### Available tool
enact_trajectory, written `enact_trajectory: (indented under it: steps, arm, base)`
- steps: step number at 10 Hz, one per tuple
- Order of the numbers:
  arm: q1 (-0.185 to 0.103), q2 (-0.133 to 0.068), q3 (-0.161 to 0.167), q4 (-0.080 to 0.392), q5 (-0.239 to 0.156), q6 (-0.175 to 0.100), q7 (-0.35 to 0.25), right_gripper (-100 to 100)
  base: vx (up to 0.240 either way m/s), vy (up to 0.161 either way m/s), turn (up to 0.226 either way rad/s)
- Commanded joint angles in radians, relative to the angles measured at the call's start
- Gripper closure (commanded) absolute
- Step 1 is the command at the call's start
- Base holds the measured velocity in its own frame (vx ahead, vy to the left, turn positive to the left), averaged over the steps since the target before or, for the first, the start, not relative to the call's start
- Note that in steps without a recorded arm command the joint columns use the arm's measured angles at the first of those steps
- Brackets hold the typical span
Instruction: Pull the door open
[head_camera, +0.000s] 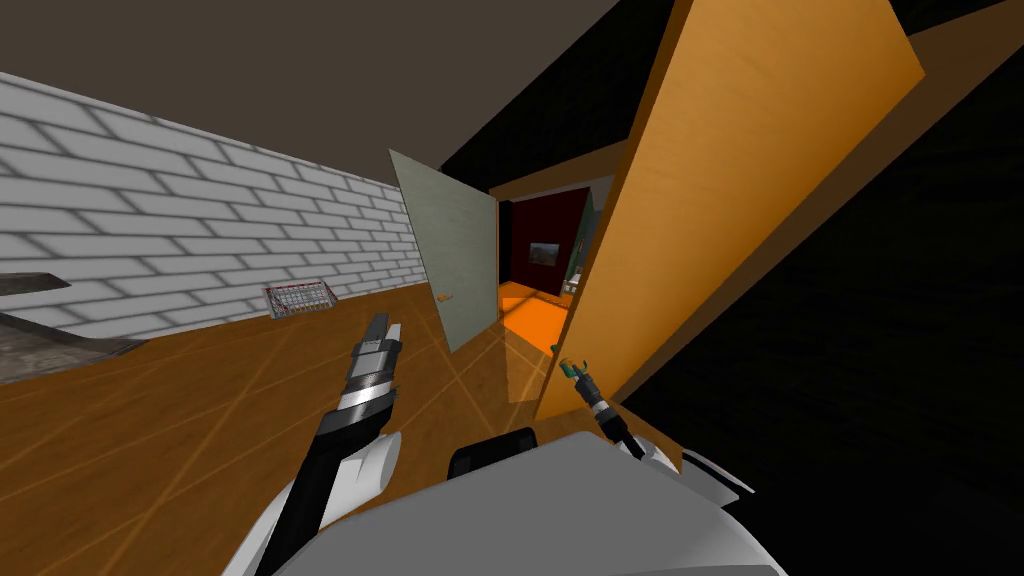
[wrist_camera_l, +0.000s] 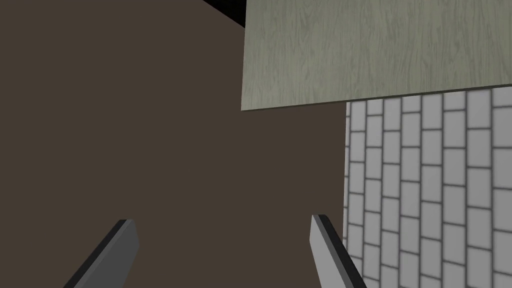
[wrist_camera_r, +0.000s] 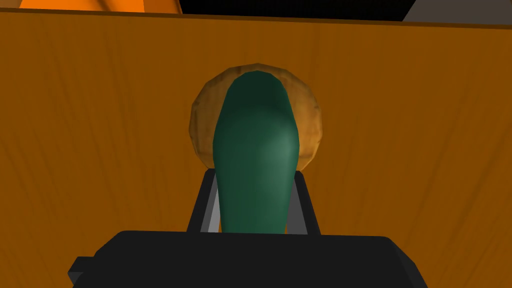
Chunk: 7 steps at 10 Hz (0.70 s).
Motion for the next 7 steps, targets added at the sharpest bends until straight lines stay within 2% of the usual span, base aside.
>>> enact_trajectory:
  steps: [1, 3, 4, 5, 6, 7]
  arm:
    - [0.015, -0.008, 0.012, 0.007, -0.003, -0.022, -0.008, 100]
    - [0.035, -0.020, 0.030, 0.014, -0.010, -0.058, -0.017, 100]
    - [0.035, -0.020, 0.030, 0.014, -0.010, -0.058, -0.017, 100]
    - [0.048, -0.027, 0.042, 0.018, -0.015, -0.080, -0.023, 100]
    - [0.048, -0.027, 0.042, 0.018, -0.015, -0.080, -0.023, 100]
    - [0.056, -0.032, 0.049, 0.021, -0.018, -0.095, -0.026, 100]
  base:
    - [-0.164, -0.077, 0.103]
    - [-0.192, -0.063, 0.179]
    - [-0.132, -0.050, 0.050]
    - [-0.131, -0.044, 0.128]
    - [-0.115, -0.040, 0.074]
    - [-0.117, -0.030, 0.092]
